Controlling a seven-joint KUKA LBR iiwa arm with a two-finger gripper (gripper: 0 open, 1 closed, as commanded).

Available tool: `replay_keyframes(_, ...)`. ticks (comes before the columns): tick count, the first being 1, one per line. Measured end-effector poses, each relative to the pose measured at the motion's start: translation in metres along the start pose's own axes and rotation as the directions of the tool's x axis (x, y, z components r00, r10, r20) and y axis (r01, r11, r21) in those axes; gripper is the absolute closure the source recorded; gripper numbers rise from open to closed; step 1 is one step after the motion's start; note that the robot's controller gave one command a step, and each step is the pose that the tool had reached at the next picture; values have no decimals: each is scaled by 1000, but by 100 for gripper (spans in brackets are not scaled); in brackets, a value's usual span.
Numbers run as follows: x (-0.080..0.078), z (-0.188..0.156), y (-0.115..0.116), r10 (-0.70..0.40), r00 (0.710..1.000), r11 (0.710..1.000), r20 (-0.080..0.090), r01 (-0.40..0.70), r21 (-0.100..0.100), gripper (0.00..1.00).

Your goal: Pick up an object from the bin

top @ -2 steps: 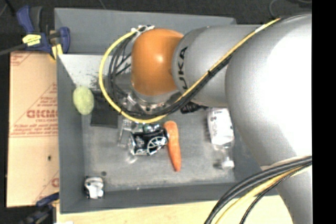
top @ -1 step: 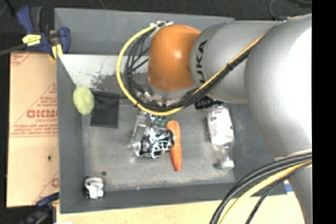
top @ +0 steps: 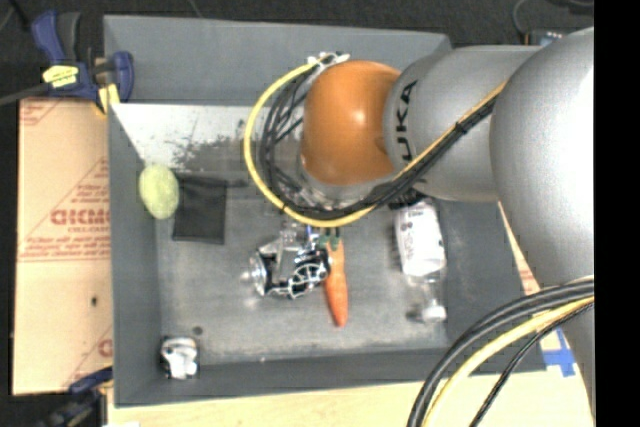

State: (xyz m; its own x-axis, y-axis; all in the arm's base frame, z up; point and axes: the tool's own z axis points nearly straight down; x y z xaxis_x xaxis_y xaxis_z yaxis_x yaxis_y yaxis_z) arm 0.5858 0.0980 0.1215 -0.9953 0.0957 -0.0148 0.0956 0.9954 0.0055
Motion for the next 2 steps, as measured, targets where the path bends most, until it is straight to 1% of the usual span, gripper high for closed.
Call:
replay_keyframes(1, 1, 22, -5, 27, 1000, 1000, -11, -27, 0, 0)
replay_keyframes(2, -4, 44, -36, 240, 971, 971, 6, -240, -6, 100)
